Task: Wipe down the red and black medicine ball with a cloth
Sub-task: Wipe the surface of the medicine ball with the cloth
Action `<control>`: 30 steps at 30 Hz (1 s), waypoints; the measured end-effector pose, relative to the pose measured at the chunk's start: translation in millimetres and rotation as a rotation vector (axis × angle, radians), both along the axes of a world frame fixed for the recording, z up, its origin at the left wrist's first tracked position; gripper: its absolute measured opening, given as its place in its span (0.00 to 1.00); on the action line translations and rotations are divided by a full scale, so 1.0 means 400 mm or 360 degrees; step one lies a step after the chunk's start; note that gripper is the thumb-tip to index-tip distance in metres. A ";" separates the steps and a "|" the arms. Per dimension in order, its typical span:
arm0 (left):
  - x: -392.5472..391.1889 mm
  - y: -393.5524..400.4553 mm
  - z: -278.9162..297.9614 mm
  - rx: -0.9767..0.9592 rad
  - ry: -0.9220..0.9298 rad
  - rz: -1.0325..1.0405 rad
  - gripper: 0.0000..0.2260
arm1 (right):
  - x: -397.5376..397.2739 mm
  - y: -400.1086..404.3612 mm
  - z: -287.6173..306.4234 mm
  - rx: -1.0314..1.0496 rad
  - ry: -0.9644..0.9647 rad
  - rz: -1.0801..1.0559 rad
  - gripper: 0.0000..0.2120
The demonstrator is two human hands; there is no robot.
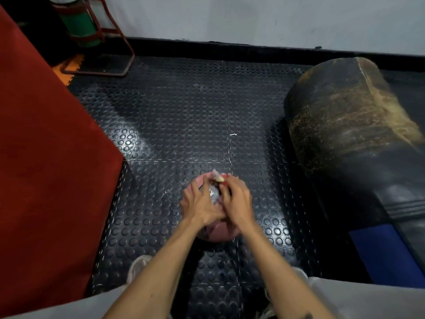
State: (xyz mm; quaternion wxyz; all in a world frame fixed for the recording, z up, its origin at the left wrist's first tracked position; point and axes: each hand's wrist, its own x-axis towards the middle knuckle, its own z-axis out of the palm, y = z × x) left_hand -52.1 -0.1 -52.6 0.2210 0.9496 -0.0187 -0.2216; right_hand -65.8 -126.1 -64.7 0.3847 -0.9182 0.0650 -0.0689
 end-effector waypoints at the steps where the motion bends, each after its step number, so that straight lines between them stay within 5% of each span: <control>1: -0.007 -0.011 0.000 0.0014 0.0038 0.0023 0.58 | 0.044 -0.023 0.008 0.0036 0.0126 -0.0023 0.12; 5: -0.021 -0.035 -0.018 0.0088 0.0001 0.0065 0.61 | 0.101 -0.035 0.027 0.0155 0.0267 -0.0170 0.11; 10: -0.016 0.001 -0.020 -0.0066 -0.0164 0.0066 0.32 | -0.071 0.060 0.029 0.0052 -0.0157 -0.0021 0.14; 15: -0.047 -0.035 -0.018 0.0004 -0.0046 0.0131 0.57 | 0.127 -0.005 0.052 -0.0020 0.0264 0.0017 0.11; 21: -0.013 0.001 -0.034 -0.0259 -0.0163 0.0249 0.25 | -0.052 0.096 0.049 0.0010 0.0017 0.0070 0.14; 26: -0.075 -0.044 -0.022 -0.0012 -0.0144 0.0188 0.53 | 0.145 0.020 0.062 -0.0148 0.0348 -0.0023 0.08; 30: -0.053 -0.012 -0.026 -0.0110 -0.0087 0.0179 0.36 | -0.018 0.101 0.054 -0.0066 0.0114 0.0012 0.13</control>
